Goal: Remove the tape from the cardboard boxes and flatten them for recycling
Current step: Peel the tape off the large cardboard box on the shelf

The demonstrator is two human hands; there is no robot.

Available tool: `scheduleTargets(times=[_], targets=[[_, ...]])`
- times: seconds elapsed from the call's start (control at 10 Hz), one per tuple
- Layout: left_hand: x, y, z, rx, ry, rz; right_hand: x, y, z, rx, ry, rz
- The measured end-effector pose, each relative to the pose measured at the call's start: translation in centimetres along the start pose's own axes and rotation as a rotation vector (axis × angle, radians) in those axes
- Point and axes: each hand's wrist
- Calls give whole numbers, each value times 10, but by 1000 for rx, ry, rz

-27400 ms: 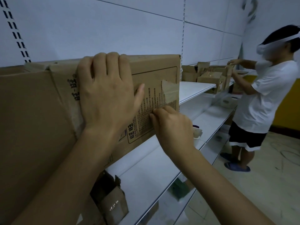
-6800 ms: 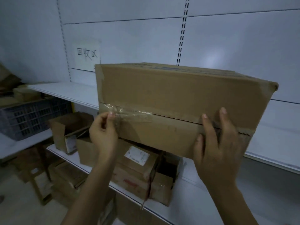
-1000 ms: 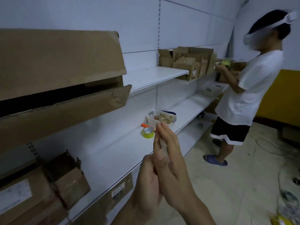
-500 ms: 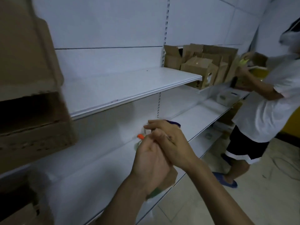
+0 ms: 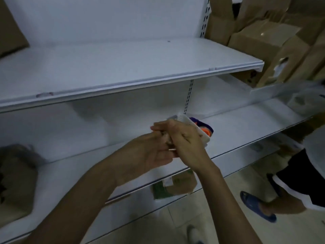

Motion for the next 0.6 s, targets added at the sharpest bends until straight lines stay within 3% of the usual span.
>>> scheduleTargets(times=[0.1,0.2,0.3,0.4,0.5,0.6], targets=[[-39,18,0,-69,28,-21,29,28,-27,29,39,-27],[-75,34,17,-112,-121,-14,74,57,-46,-119,185,-202],[-92,37,24,-156,-314,-20,121,84,-54,21,196,-172],[-103,50,26,-189,-284,-178,131,85,-51,111,32,384],[-115,63,28,-187,-145,-307,125,82,-55,159,21,615],[-121,69,34,-188,-104,-394,125,89,-60,112,97,532]])
Point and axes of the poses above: each hand's wrist, its own y-axis towards the middle knuckle, its own x-axis out of the back of the hand, z = x × y, and after that the axes turned 8 degrees about -z, right-handed
